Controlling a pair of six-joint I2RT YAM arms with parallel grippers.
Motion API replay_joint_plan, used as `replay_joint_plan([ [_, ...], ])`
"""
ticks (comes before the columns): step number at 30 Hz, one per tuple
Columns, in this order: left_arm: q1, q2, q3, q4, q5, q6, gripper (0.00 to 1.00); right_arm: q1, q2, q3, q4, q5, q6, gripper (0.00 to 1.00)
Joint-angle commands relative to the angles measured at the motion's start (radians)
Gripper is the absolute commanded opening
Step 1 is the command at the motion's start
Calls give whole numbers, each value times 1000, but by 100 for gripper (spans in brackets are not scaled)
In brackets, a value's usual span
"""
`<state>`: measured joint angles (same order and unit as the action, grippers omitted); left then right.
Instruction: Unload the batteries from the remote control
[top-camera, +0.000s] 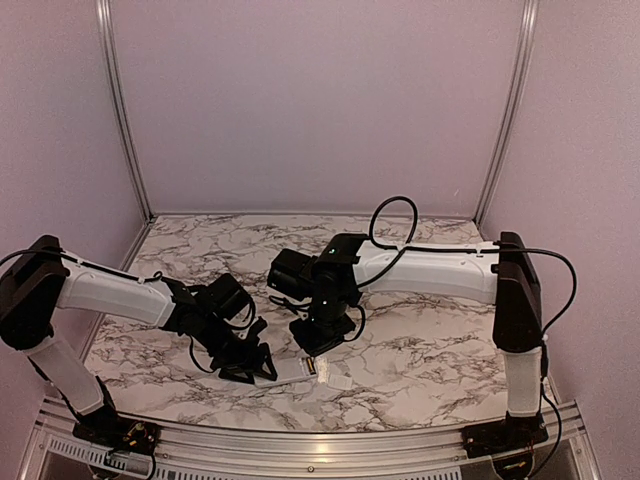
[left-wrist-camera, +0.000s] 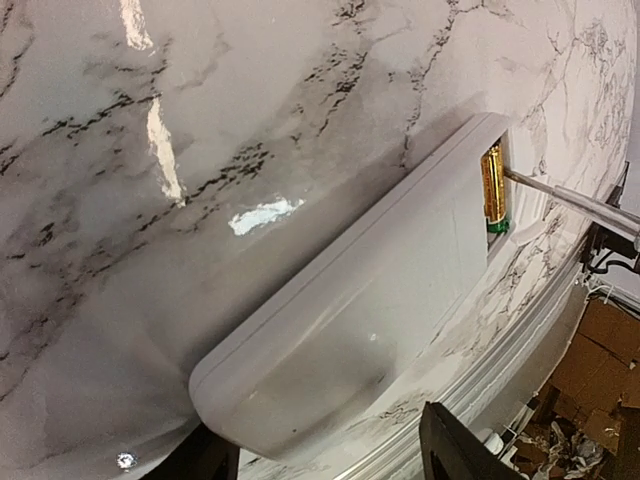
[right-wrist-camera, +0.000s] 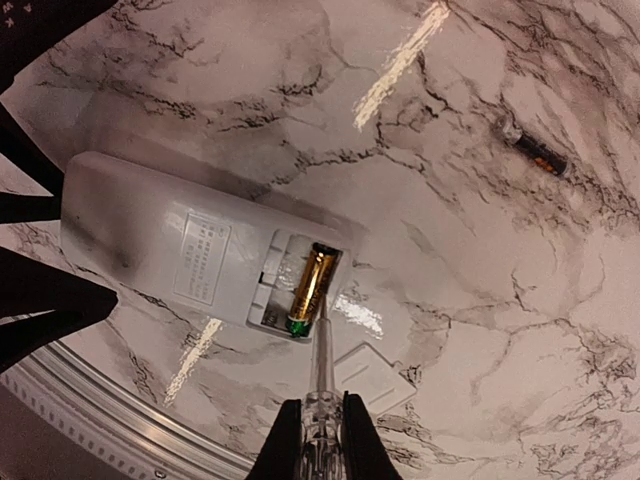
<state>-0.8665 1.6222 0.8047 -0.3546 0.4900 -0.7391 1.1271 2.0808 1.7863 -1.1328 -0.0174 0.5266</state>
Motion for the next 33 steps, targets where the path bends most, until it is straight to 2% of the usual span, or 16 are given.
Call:
replay_joint_plan([
  [1,15,-19,-10,102,36,-4,63,8,31,-27,-2,-9,12,0],
  [8,62,-96,-76,196,73,-53,59,8,-2,-79,25,-9,38,0],
  [16,70,-89,-95,270,127,-56,58,8,-10,-103,52,-10,46,0],
  [33,94,-3,-55,234,144,-3,47,-19,-89,-226,141,-35,28,0],
])
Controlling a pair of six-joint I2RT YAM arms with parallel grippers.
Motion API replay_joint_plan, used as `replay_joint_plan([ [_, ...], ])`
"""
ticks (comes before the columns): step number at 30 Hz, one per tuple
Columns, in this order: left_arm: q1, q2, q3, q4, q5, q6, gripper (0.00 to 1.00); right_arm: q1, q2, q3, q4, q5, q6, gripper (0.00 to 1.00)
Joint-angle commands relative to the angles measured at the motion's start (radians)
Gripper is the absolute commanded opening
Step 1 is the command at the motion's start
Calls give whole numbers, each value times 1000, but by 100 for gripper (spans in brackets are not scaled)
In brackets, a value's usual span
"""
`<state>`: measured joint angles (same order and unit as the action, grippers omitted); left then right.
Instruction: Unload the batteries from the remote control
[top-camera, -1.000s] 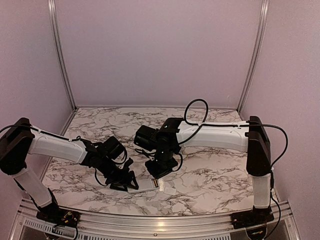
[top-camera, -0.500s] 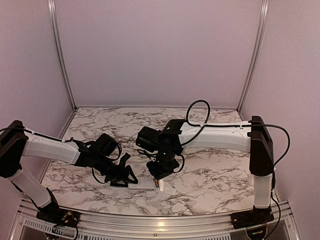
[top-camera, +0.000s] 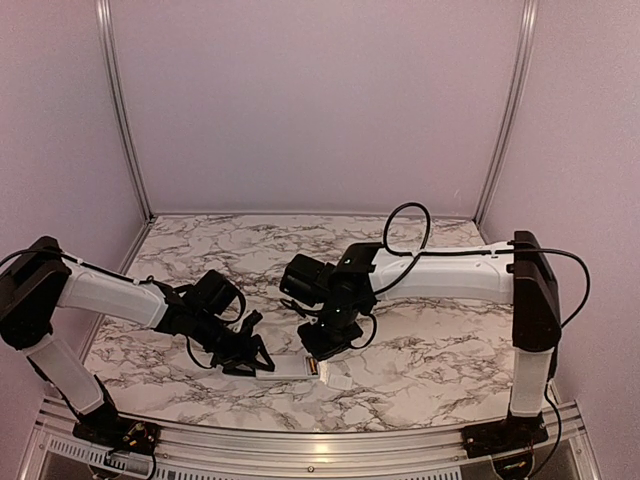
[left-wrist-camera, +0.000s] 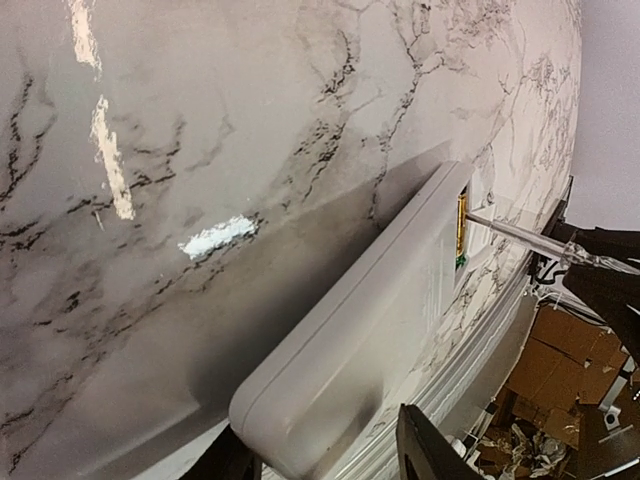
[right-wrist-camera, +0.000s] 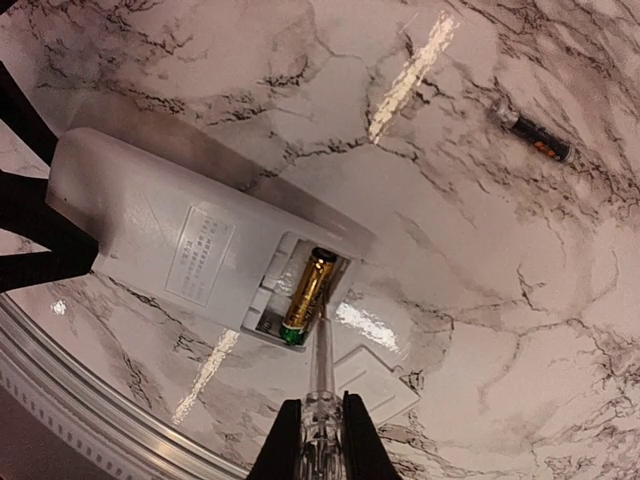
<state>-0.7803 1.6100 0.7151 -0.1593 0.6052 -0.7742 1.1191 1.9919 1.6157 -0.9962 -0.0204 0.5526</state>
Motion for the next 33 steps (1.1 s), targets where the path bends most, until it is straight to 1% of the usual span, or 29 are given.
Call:
replay_joint_plan([
  [1,8,7,38,36,30,34,47,-11,-5,-69,14,-39,2,0],
  [9,33,-57,30,83,65,35,45,-28,-53,-157,83,-76,24,0],
  [14,48,-57,11,130,95,31,42,-44,-71,-191,115,-98,33,0],
  [19,63,-49,17,149,127,25,34,-54,-84,-208,142,-110,39,0],
  [23,73,-39,35,144,122,33,26,-61,-98,-229,161,-116,50,0],
  [33,82,-13,88,55,91,85,1,-74,-130,-249,178,-115,60,0],
])
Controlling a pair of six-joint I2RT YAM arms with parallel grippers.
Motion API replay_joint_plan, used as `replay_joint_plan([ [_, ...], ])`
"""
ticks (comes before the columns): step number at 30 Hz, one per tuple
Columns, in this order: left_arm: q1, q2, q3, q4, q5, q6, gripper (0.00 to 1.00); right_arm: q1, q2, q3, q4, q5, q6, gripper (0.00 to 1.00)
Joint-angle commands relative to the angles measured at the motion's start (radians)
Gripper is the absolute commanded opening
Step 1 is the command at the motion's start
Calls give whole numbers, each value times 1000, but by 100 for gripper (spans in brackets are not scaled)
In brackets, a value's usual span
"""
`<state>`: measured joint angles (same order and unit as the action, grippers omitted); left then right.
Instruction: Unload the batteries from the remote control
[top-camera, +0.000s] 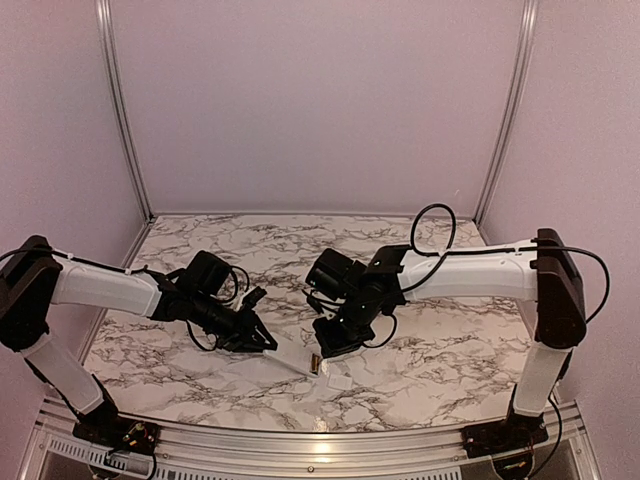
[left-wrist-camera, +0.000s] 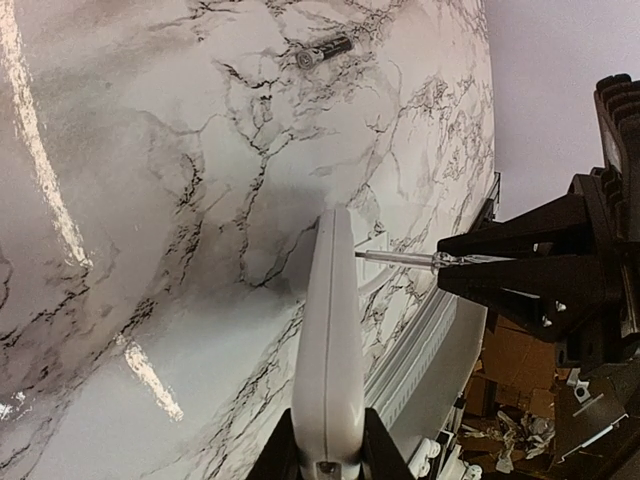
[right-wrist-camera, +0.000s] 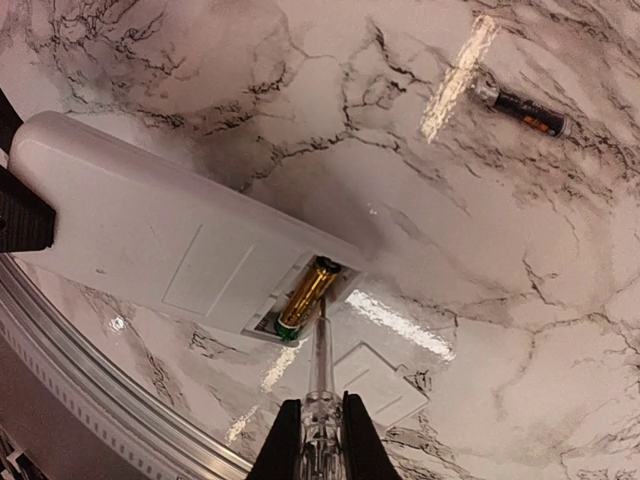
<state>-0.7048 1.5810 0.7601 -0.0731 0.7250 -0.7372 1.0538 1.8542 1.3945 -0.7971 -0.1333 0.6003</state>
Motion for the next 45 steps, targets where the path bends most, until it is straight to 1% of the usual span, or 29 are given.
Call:
replay_joint_plan([
  [1,7,18,47,-38,-31,52,0,-10,6,-27,-21,-2,14,0],
  [9,7,37,80,-73,-37,77,0,-24,-31,-28,-11,-10,21,0],
  [16,7,50,107,-137,-72,115,0,-44,-58,-4,-10,-29,10,0],
  [23,7,61,116,-170,-96,131,0,-54,-33,40,-41,-50,-11,0],
  [34,7,77,114,-171,-102,130,0,-53,-7,16,-1,-87,-9,0],
  [39,7,85,111,-170,-106,136,0,-54,-16,-20,35,-129,4,0],
  [45,7,97,111,-177,-108,148,0,-59,-19,-42,57,-135,2,0],
])
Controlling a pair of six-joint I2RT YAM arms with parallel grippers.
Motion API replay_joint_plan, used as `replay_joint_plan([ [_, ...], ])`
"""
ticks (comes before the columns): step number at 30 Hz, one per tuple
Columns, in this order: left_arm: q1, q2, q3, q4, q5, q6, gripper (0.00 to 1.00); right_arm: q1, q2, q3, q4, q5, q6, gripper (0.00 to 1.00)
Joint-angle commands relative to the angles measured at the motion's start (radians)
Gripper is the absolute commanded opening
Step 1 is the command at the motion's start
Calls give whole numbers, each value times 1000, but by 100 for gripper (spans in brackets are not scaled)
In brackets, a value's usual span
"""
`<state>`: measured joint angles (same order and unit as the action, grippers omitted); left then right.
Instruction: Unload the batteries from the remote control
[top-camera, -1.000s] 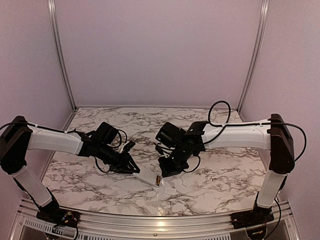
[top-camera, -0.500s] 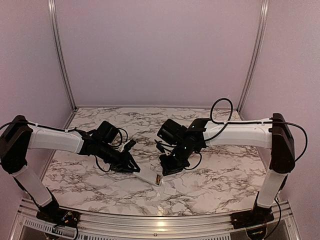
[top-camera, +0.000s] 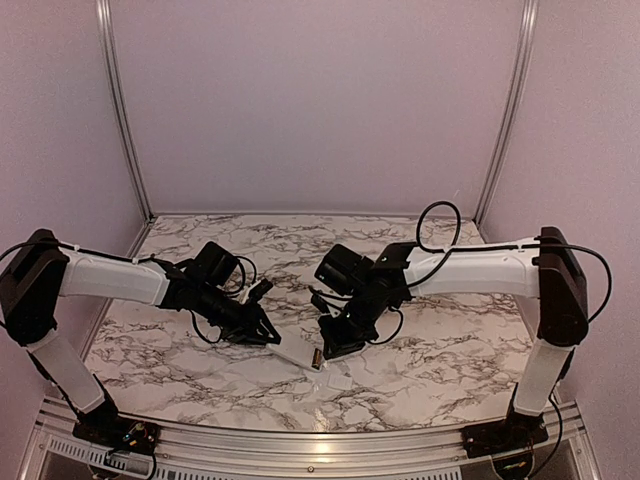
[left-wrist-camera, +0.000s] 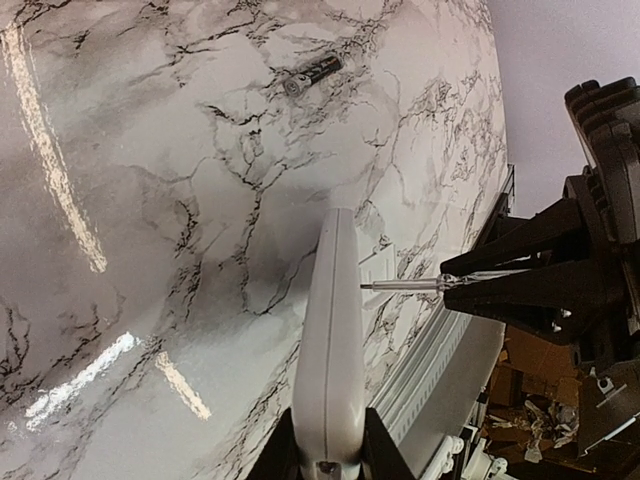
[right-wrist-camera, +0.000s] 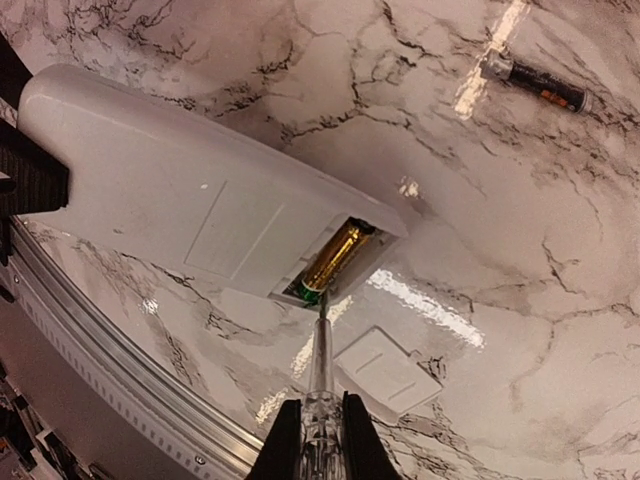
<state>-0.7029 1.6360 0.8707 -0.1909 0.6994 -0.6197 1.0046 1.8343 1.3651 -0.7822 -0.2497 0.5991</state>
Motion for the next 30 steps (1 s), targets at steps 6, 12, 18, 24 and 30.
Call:
replay_joint_plan([
  [6,5,57,-2,-70,-83,46,0,-35,-30,-72,111,-24,29,0],
  [12,6,78,-2,-74,-74,57,0,-63,-76,-145,205,-66,51,0],
  [18,8,97,-6,-73,-61,58,0,-88,-137,-250,332,-126,81,0],
  [24,19,109,-17,-73,-64,58,0,-111,-195,-316,384,-134,106,0],
  [30,23,117,-21,-70,-67,56,0,-112,-217,-323,402,-143,114,0],
])
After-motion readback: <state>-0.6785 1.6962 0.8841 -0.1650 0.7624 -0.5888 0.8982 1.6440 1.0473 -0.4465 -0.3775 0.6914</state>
